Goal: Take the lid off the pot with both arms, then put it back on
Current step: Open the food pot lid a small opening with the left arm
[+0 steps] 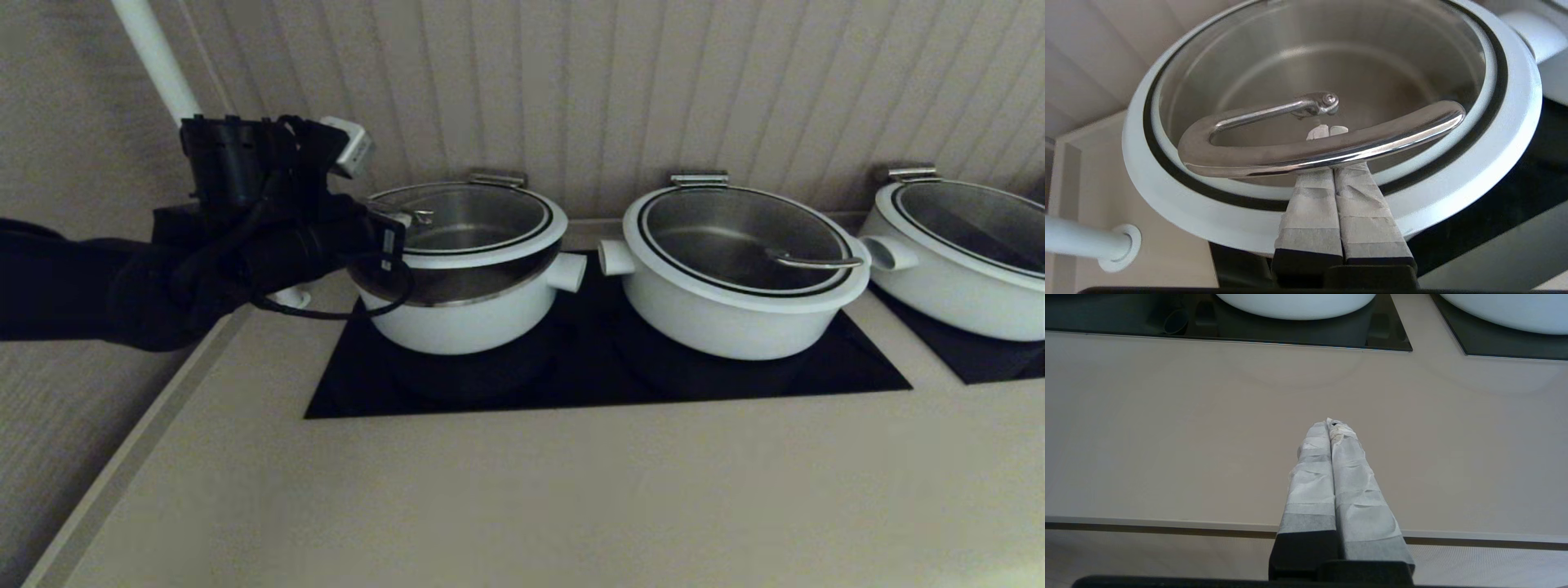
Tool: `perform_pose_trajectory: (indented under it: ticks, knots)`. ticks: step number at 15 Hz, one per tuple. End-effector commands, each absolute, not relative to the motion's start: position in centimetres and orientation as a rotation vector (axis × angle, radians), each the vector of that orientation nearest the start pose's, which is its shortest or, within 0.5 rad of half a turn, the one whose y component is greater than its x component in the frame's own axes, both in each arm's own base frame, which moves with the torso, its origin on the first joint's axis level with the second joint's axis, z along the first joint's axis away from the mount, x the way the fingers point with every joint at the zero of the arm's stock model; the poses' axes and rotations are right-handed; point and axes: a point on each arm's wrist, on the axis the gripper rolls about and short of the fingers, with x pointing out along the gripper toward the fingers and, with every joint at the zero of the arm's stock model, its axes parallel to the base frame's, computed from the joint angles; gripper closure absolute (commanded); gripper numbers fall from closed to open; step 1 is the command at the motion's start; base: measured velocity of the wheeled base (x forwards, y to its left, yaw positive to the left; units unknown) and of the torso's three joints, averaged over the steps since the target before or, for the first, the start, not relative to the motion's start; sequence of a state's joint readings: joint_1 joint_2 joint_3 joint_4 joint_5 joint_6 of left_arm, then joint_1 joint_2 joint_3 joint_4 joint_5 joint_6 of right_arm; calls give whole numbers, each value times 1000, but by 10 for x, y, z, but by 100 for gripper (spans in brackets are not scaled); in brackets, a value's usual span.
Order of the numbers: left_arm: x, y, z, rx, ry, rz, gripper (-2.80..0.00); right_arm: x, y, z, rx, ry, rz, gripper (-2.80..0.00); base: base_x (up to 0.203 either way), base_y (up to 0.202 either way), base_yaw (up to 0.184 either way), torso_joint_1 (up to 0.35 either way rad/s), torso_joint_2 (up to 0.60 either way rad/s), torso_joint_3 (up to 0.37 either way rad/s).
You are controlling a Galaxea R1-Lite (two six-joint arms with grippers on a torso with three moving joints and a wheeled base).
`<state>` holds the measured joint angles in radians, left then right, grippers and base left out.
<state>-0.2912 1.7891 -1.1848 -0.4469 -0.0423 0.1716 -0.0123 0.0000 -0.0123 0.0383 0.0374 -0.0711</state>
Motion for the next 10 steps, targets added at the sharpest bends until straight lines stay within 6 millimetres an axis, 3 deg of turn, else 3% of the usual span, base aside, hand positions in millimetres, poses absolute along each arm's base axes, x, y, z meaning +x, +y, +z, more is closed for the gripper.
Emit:
perform_pose_trajectory:
  ticks: [1, 10]
  knots:
    - [338, -102, 243, 189, 115, -346, 0, -24, 1, 75, -71, 27, 27, 0, 0, 0, 0, 0, 0, 0]
    - [338, -102, 268, 182, 30, -340, 0, -24, 1, 75, -81, 25, 30, 0, 0, 0, 0, 0, 0, 0]
